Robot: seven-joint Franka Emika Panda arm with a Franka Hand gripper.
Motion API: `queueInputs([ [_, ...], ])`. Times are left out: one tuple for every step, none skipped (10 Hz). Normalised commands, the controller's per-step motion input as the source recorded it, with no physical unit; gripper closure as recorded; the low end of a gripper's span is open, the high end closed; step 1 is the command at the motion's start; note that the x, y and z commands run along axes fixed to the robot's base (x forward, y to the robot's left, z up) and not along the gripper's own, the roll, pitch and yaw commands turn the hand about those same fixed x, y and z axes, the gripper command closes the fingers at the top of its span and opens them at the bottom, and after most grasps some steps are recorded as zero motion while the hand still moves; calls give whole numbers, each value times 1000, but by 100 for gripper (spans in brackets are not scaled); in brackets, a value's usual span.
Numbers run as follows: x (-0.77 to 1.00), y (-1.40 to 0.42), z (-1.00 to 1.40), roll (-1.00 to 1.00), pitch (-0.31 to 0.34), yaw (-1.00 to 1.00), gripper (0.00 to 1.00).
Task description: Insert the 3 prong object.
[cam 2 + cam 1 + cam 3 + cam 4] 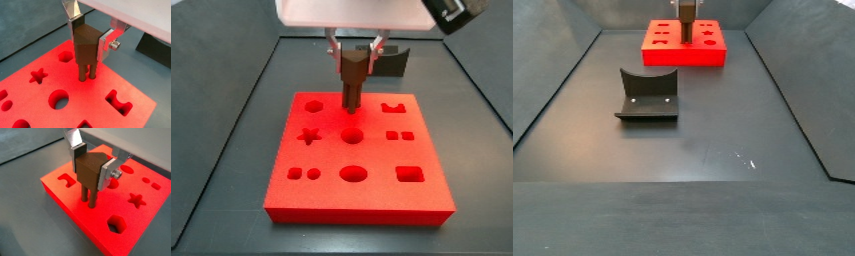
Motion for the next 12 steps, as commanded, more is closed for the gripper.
queueInputs([
  [0, -46, -211, 33, -1, -14, 100],
  [0, 0, -314, 29, -27, -71, 100],
  [14, 0, -397, 39, -20, -77, 100],
  [37, 0, -697, 60, -43, -111, 100],
  [6, 0, -889, 47, -71, -129, 100],
  [6, 0, -937, 71, -76, -117, 100],
  [0, 0, -903, 91, -71, -97, 100],
  [0, -6, -894, 80, -67, -77, 100],
  [0, -14, -917, 94, -76, -77, 100],
  [0, 0, -794, 103, -50, -71, 100],
  [0, 0, -417, 67, 0, -66, 100],
  [0, 0, 0, 0, 0, 0, 100],
])
